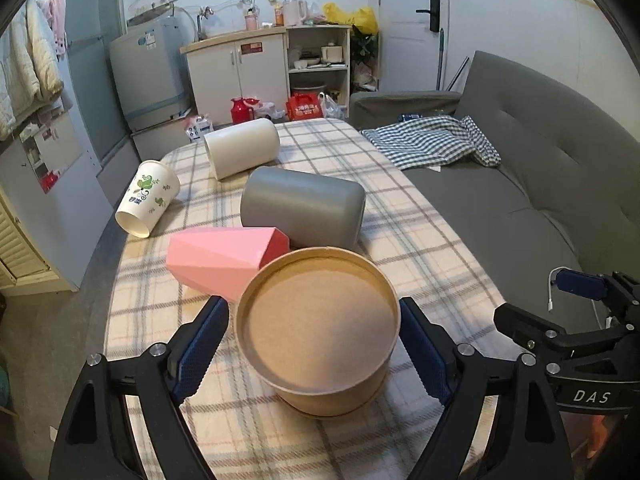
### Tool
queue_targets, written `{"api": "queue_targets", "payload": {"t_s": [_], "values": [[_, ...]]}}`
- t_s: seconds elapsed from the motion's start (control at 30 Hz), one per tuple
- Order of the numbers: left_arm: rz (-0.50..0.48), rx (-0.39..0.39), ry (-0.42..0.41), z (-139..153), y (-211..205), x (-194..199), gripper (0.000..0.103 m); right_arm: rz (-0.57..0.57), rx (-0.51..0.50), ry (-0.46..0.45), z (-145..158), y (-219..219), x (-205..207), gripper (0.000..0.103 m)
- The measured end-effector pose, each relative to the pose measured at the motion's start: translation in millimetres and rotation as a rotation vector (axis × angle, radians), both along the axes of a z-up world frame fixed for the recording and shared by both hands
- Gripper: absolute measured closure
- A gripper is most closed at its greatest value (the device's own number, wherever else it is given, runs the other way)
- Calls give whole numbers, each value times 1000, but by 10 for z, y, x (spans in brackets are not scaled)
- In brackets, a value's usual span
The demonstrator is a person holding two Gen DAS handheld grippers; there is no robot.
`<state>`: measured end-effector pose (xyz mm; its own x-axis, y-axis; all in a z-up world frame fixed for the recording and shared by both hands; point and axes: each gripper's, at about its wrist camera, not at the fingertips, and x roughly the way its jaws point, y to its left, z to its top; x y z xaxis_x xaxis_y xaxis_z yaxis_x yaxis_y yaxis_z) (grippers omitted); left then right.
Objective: Flip cup upside down
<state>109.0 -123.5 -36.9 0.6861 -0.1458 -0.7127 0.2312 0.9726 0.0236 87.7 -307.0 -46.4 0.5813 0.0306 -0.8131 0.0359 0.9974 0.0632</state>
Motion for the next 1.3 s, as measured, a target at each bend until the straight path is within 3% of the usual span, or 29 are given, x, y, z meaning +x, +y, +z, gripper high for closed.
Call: {"api": "queue_targets", "payload": {"t_s": [0.37, 0.7, 1.03, 1.3], "values": [[-5, -24, -87, 437, 35, -191, 15, -27, 13, -76, 346, -36, -362, 4], [37, -86, -151, 812, 387, -475, 15, 22, 42, -190, 739, 184, -593, 4], [52, -91, -167, 676, 648, -737, 15, 76, 43, -289, 808, 467, -862, 4], [82, -82, -269, 574, 835, -1055, 12, 118, -6, -349, 651, 631, -1005, 4]]}}
